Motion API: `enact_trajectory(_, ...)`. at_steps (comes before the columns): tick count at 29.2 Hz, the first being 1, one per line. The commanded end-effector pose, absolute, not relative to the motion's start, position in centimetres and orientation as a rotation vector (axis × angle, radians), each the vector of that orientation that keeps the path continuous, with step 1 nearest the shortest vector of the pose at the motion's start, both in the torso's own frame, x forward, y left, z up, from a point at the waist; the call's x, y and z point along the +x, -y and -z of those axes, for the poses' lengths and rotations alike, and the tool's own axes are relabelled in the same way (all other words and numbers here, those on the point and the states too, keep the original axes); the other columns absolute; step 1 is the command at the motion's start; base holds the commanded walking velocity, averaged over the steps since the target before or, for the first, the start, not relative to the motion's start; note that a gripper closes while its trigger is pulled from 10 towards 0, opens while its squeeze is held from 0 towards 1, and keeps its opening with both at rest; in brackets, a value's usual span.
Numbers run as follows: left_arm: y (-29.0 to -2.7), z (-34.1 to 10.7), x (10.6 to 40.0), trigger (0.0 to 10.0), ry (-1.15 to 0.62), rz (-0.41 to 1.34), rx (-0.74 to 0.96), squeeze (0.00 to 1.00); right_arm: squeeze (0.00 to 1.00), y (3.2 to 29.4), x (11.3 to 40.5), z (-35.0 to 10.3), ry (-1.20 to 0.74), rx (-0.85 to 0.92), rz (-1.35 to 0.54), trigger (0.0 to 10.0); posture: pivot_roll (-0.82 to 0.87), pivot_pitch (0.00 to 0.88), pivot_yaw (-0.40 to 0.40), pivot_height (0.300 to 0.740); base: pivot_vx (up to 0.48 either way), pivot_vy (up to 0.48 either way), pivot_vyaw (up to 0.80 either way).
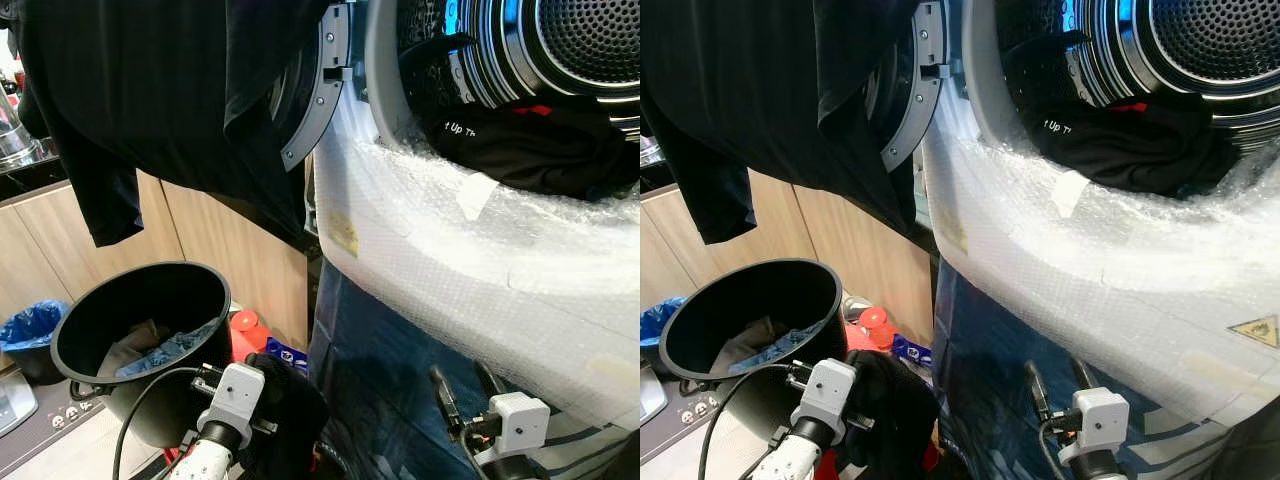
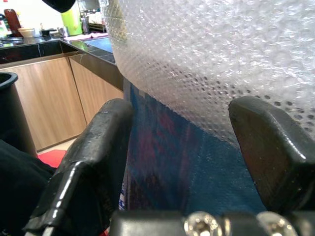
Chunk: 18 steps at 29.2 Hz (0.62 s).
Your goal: Clothes washing
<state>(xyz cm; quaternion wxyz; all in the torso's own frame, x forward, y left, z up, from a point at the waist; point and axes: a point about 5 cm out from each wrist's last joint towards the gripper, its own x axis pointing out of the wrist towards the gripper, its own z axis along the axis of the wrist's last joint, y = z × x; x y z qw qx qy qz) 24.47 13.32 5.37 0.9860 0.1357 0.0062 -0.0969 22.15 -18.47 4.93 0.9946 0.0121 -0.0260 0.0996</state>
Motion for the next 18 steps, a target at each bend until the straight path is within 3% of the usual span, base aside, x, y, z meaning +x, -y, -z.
enact_trajectory(1, -13.18, -6.06, 24.6, 10.0, 0.014, 0.203, 0.277, 0.0, 0.0, 18.19, 22.16, -5.29, 0.065, 0.02, -0.217, 10.0, -0.04, 0.0, 0.034, 0.74, 0.0, 0.0, 0.0)
enact_trajectory(18, -12.96, -6.53, 24.01, 10.0, 0.054, 0.241, 0.299, 0.0, 0.0, 18.07, 22.26, -5.43, 0.061, -0.004, -0.288, 10.0, -0.04, 0.0, 0.03, 0.74, 0.0, 0.0, 0.0)
